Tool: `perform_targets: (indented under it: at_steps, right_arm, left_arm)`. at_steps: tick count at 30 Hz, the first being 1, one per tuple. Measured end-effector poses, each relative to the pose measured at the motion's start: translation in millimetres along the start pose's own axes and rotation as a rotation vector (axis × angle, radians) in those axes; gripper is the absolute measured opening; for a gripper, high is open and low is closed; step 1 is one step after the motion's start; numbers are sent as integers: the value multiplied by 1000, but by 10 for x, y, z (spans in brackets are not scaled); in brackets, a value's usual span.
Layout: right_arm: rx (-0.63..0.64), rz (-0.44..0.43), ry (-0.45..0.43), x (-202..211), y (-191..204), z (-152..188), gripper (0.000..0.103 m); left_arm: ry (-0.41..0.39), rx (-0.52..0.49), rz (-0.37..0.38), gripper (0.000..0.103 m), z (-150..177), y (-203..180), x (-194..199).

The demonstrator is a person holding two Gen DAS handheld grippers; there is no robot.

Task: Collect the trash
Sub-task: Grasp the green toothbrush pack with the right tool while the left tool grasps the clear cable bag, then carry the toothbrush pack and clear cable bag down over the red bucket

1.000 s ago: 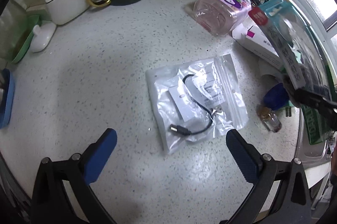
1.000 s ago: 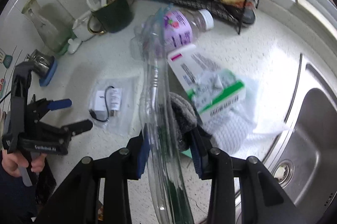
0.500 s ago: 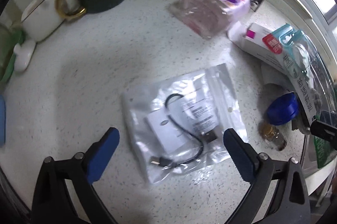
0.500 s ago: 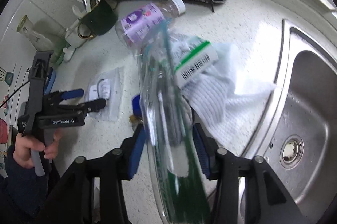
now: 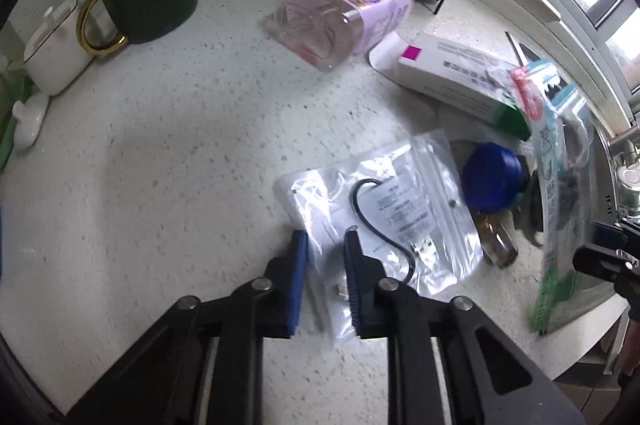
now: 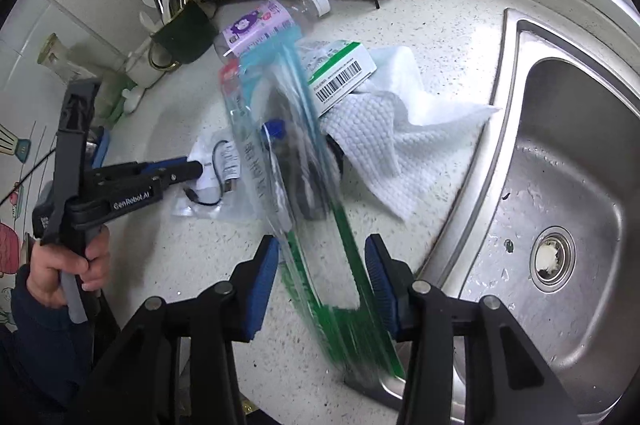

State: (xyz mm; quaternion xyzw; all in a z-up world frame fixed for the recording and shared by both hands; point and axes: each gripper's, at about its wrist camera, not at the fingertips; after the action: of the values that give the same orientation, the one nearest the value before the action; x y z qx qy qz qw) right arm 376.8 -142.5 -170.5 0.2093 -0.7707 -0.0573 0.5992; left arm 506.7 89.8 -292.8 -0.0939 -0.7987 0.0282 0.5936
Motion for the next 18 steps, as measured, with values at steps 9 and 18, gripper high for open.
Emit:
perform_targets:
  at_steps: [9,18]
  right_arm:
    - [23,-21,-4,30,30,176,17]
    - [37,-43,-66,309,120,362,17]
  left_arm:
    - [-36,-1,39,9,323,-193,325]
    - [-98,-44,29,7,697,-296,963]
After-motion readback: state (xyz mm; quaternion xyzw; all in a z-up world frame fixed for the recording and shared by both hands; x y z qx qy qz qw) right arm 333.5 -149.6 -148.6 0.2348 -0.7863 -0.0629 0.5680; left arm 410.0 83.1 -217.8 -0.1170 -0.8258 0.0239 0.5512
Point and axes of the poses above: each gripper's, at about its wrist camera, not at the fingertips, and x roughly against the way its jaws point, y to its left, z to its underside, and after that the axes turned 1 degree about y, right-handed
